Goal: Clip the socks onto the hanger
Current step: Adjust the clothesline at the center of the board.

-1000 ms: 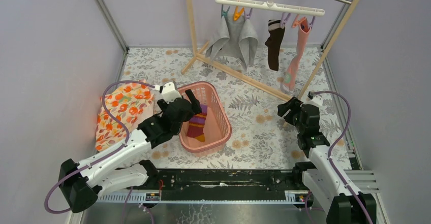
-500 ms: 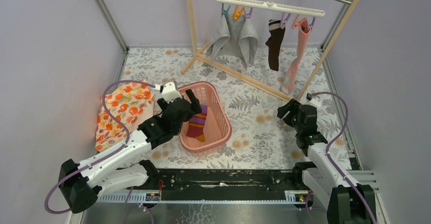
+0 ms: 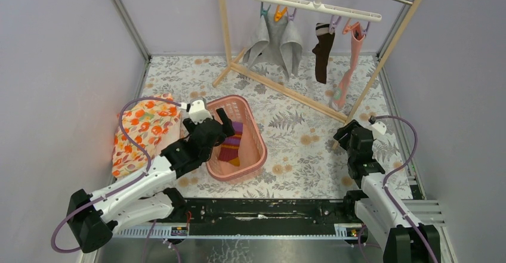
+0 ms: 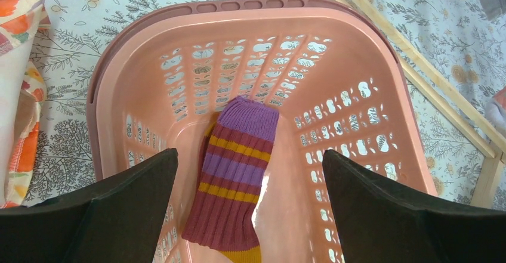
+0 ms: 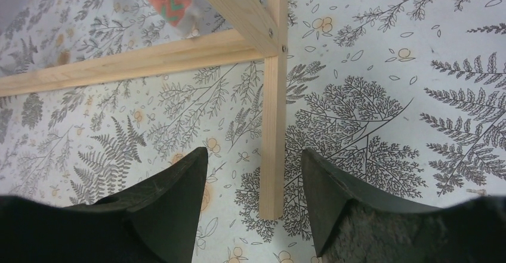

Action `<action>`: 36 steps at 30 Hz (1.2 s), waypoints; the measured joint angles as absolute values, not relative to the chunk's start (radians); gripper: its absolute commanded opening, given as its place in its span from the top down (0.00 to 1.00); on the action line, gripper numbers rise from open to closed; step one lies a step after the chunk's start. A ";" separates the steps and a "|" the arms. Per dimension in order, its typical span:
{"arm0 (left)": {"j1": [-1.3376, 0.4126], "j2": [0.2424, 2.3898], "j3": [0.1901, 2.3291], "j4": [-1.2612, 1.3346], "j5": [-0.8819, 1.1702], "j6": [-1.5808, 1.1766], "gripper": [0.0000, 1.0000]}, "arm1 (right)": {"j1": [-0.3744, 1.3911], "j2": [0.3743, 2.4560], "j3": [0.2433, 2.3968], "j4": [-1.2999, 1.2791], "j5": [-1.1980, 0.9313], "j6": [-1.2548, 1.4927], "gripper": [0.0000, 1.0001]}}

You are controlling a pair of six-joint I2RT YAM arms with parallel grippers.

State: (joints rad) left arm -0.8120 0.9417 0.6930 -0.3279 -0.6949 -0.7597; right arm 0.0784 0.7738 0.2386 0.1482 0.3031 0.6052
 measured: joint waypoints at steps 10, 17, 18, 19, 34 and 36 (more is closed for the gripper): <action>-0.812 0.931 0.692 -0.307 -0.682 -0.746 0.01 | 0.078 0.827 0.237 0.139 0.301 0.609 0.34; -0.819 0.973 0.812 -0.300 -0.686 -0.675 0.01 | 0.078 0.898 0.236 0.170 0.285 0.622 0.40; -0.820 0.982 0.833 -0.291 -0.688 -0.668 0.01 | 0.078 0.914 0.236 0.173 0.282 0.628 0.43; -0.823 0.990 0.850 -0.279 -0.688 -0.659 0.01 | 0.078 0.930 0.233 0.179 0.278 0.635 0.48; -0.513 1.220 1.163 -0.276 -0.615 -0.615 0.01 | 0.078 1.096 0.235 0.275 0.238 0.719 0.80; -0.447 1.291 1.208 -0.272 -0.586 -0.590 0.01 | 0.078 1.098 0.248 0.253 0.231 0.717 0.73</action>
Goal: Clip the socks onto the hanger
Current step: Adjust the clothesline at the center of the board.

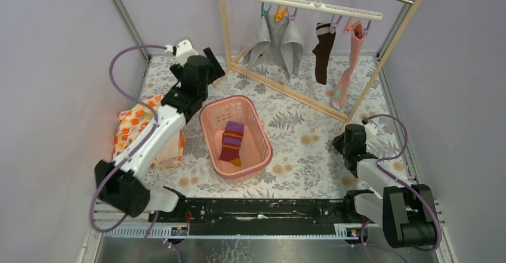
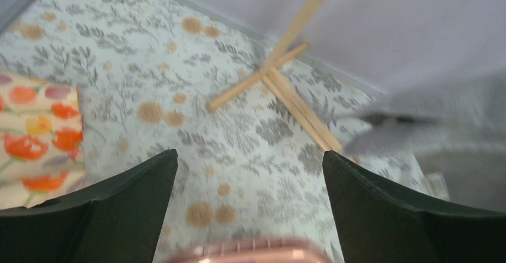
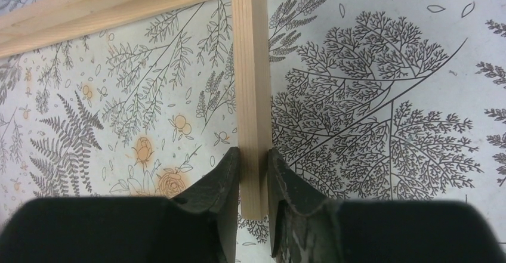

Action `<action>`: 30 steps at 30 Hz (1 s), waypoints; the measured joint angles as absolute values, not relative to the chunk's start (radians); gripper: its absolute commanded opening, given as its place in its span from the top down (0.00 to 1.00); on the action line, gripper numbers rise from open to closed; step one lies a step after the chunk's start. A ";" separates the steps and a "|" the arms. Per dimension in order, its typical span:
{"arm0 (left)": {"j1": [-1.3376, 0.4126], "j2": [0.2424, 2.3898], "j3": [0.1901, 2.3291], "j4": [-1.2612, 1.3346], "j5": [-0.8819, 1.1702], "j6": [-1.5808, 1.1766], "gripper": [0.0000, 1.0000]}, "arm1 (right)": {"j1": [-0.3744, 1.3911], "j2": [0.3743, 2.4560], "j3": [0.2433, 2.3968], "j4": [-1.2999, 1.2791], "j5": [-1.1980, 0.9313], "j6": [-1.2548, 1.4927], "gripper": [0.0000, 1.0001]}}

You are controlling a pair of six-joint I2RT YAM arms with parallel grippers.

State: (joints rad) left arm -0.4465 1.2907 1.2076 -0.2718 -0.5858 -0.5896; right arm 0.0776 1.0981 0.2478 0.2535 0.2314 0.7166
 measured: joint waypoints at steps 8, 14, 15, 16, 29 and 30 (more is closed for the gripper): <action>-0.243 1.668 1.489 -0.116 -0.382 -0.334 0.01 | 0.076 1.057 0.282 0.175 0.177 0.704 0.66; -0.208 1.782 1.372 0.228 -0.226 -0.173 0.05 | 0.076 1.068 0.295 0.166 0.170 0.677 0.66; -0.208 1.802 1.368 0.270 -0.205 -0.159 0.05 | 0.076 1.071 0.297 0.166 0.170 0.675 0.66; -0.208 1.824 1.367 0.316 -0.182 -0.147 0.05 | 0.076 1.073 0.297 0.166 0.170 0.674 0.66; -0.184 2.099 1.390 0.614 -0.109 -0.116 0.07 | 0.076 1.040 0.297 0.151 0.174 0.629 0.66; -0.178 2.103 1.378 0.596 -0.108 -0.122 0.11 | 0.076 1.028 0.297 0.149 0.175 0.624 0.66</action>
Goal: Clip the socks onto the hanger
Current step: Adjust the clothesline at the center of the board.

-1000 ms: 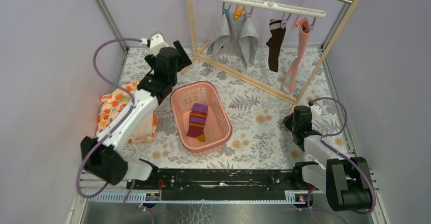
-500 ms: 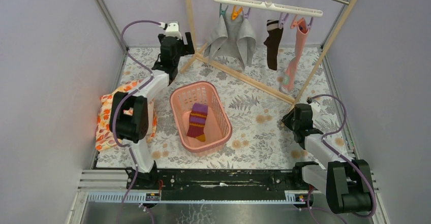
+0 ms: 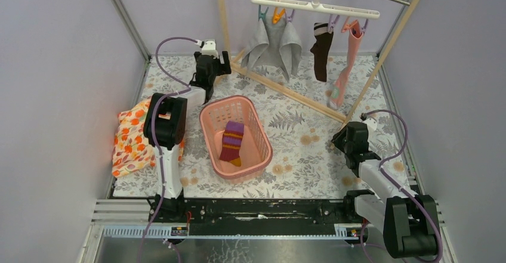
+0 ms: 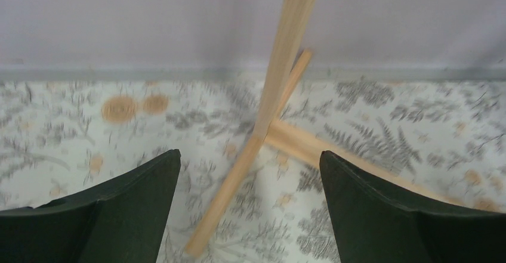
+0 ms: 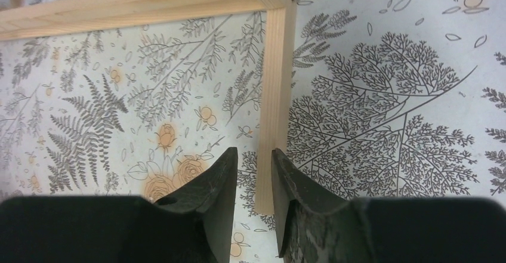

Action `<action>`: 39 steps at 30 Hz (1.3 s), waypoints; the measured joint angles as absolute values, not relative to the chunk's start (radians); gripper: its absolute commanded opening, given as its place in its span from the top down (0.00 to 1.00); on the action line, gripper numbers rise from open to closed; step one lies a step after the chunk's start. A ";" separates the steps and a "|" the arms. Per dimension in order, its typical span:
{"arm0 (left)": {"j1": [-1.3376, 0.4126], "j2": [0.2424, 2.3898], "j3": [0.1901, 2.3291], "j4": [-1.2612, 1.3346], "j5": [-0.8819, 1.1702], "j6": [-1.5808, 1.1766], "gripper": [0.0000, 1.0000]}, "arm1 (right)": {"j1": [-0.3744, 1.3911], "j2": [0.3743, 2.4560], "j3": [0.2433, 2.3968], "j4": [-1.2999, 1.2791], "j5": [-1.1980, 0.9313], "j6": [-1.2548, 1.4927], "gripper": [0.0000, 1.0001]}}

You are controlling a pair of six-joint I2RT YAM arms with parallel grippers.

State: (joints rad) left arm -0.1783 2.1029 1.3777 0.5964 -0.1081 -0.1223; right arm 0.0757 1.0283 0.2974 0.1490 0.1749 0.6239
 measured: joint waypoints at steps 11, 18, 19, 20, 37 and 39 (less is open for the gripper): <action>-0.155 2.154 1.494 0.293 -0.104 -0.124 0.09 | 0.076 0.944 0.297 0.133 0.174 0.601 0.65; -0.154 2.278 1.862 -0.067 -0.059 -0.117 0.14 | 0.076 0.867 0.286 0.116 0.178 0.598 0.65; -0.154 2.288 1.875 -0.099 -0.059 -0.118 0.22 | 0.076 0.868 0.285 0.113 0.179 0.598 0.65; -0.154 2.298 1.883 -0.123 -0.060 -0.120 0.29 | 0.076 0.868 0.283 0.112 0.180 0.598 0.65; -0.127 2.448 2.018 -0.423 0.054 -0.117 1.00 | 0.076 0.880 0.277 0.095 0.190 0.598 0.64; -0.136 2.441 2.007 -0.428 0.086 -0.118 1.00 | 0.076 0.881 0.277 0.095 0.190 0.598 0.62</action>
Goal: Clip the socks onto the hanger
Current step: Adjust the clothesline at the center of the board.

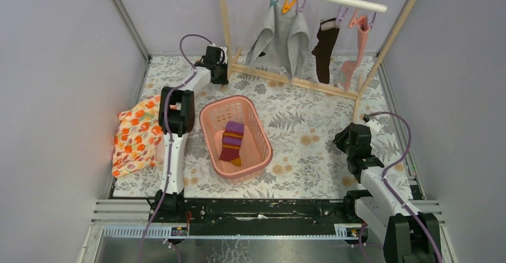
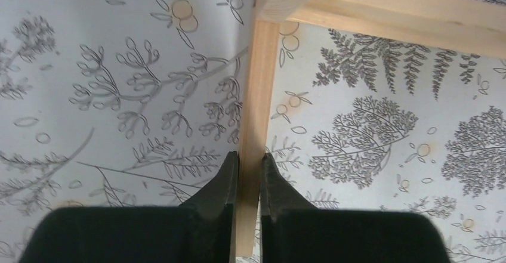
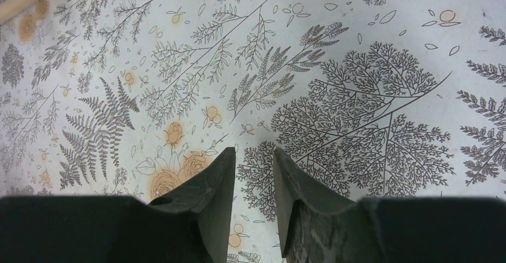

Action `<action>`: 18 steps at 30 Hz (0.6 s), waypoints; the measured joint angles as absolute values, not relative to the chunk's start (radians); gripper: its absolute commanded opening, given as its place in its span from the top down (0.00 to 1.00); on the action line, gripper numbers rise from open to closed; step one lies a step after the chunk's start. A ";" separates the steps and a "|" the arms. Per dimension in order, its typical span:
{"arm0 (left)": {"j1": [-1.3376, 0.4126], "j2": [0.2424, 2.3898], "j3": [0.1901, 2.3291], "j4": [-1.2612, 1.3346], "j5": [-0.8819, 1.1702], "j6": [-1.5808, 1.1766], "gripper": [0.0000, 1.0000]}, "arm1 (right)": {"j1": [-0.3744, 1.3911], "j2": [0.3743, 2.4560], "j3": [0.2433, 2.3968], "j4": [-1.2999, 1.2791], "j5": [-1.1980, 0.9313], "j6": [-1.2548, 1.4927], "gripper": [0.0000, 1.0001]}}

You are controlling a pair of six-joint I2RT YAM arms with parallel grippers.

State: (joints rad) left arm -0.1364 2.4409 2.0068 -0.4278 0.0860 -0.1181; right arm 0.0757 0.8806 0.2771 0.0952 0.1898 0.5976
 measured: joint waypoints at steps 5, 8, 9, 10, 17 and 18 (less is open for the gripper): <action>-0.147 2.374 1.884 -0.366 0.074 -0.194 1.00 | 0.076 0.884 0.277 0.091 0.190 0.595 0.60; -0.143 2.319 1.790 -0.341 0.063 -0.238 1.00 | 0.076 0.899 0.279 0.087 0.189 0.595 0.59; -0.141 2.302 1.762 -0.332 0.059 -0.252 1.00 | 0.076 0.904 0.281 0.086 0.189 0.595 0.59; -0.140 2.289 1.743 -0.328 0.055 -0.260 1.00 | 0.076 0.907 0.283 0.086 0.187 0.595 0.59; -0.139 2.226 1.638 -0.290 0.031 -0.291 0.66 | 0.076 0.920 0.310 0.088 0.161 0.596 0.59; -0.139 2.219 1.625 -0.286 0.028 -0.294 0.48 | 0.076 0.920 0.311 0.088 0.161 0.596 0.59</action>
